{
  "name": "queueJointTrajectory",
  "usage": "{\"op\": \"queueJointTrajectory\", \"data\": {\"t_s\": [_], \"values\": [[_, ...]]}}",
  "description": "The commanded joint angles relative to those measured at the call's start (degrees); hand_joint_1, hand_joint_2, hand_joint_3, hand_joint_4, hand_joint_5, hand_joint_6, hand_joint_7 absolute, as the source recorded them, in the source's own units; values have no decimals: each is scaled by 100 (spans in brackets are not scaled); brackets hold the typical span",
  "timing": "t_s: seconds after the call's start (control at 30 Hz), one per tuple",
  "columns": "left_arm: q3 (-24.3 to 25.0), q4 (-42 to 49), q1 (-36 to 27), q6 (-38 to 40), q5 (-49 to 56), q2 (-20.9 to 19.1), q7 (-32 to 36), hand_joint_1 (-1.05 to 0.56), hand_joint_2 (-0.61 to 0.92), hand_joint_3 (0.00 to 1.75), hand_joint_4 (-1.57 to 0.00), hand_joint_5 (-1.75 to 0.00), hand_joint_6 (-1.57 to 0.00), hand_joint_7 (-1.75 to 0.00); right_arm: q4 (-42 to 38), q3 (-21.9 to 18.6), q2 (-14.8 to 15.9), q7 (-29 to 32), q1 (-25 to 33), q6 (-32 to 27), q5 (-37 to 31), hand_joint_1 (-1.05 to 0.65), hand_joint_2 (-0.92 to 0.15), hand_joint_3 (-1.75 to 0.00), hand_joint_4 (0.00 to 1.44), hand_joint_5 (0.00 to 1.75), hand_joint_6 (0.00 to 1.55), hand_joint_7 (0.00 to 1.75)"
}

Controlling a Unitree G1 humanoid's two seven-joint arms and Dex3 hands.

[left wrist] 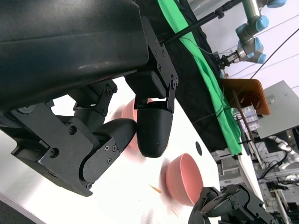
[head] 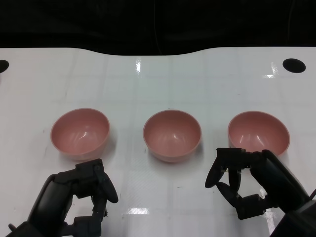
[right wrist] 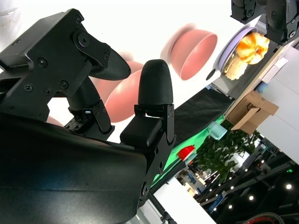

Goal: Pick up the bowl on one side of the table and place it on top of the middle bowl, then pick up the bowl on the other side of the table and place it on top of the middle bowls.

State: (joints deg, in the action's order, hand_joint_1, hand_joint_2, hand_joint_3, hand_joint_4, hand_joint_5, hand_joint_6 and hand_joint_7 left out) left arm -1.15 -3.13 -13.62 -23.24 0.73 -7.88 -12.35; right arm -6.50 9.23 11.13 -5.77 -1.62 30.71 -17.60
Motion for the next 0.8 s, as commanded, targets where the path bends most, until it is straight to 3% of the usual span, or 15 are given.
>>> {"op": "queueJointTrajectory", "data": {"t_s": [0.03,0.8], "values": [[37,-22,-19,-78,83,-58,79,-13,35,146,-82,-172,-83,-150,69,-18,75,52,37,0,-19,-6,-30,-125,86,175,84,118],[67,18,-84,-231,35,-73,58,-14,35,145,-81,-174,-81,-151,203,-5,62,74,103,-102,-100,-6,-31,-123,86,174,86,115]]}}
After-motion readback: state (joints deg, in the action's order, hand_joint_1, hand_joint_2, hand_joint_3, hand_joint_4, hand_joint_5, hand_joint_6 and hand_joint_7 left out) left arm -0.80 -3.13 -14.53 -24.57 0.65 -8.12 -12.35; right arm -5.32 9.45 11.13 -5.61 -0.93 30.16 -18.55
